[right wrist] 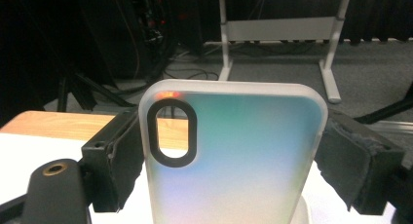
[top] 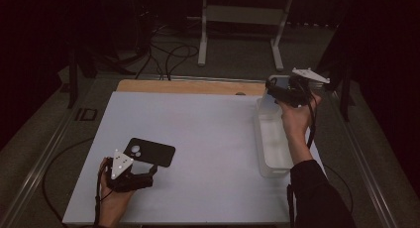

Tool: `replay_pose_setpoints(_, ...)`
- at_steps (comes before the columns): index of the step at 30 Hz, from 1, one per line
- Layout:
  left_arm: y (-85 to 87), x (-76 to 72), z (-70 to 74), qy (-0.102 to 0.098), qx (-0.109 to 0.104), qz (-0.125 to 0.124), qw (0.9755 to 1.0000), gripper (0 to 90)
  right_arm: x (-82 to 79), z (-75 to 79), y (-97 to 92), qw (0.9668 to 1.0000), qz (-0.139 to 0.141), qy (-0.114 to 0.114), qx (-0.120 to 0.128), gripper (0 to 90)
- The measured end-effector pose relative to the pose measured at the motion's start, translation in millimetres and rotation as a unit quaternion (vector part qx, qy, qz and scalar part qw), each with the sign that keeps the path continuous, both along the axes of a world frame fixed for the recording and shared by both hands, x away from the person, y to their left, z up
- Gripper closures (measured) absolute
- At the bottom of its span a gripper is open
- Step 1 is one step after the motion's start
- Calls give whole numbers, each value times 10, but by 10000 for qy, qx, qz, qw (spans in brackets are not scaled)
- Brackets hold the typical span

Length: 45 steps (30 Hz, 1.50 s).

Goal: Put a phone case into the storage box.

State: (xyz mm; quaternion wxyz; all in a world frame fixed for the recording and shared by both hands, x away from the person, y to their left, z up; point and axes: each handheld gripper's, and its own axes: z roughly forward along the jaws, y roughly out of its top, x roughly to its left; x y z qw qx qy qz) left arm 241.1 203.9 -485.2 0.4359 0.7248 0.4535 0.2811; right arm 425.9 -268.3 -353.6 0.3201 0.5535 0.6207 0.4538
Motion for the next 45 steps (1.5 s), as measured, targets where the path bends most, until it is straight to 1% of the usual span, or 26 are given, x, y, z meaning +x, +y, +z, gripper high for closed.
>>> replay_pose_setpoints(3,2,-4,3,-12,-1,9,10000,4,42,-33,-11,10000,-46,40,-75,170)
replay_pose_setpoints(12,7,-8,6,-22,-8,7,10000,4,125,-122,-19,9997,-167,148,-137,170)
replay_pose_setpoints(13,8,-9,6,-22,-8,11,10000,4,155,-159,-21,9995,-211,191,-142,170)
replay_pose_setpoints(17,12,-9,7,-20,-19,15,10000,4,192,-214,-24,9991,-295,252,-169,170)
replay_pose_setpoints(19,11,-10,6,-24,-15,13,10000,4,213,-242,-30,9989,-306,278,-211,170)
replay_pose_setpoints(26,14,-13,9,-31,-34,23,10000,4,286,-370,-57,9980,-397,431,-245,170)
replay_pose_setpoints(30,16,-13,8,-29,-41,24,10000,4,326,-443,-54,9976,-433,504,-211,170)
replay_pose_setpoints(33,16,-14,8,-32,-43,24,10000,4,359,-493,-45,9971,-463,550,-268,169)
replay_pose_setpoints(36,16,-14,7,-30,-49,24,10000,4,390,-537,-41,9966,-500,615,-242,169)
replay_pose_setpoints(40,21,-17,9,-34,-48,29,10000,4,417,-597,-9,9955,-504,703,-377,169)
replay_pose_setpoints(41,21,-17,9,-34,-48,29,10000,4,417,-597,-9,9955,-504,703,-377,169)
replay_pose_setpoints(43,25,-18,9,-34,-56,34,10000,4,429,-642,17,9944,-508,763,-517,169)
replay_pose_setpoints(45,25,-18,8,-36,-54,38,10000,4,440,-671,25,9939,-495,817,-552,169)
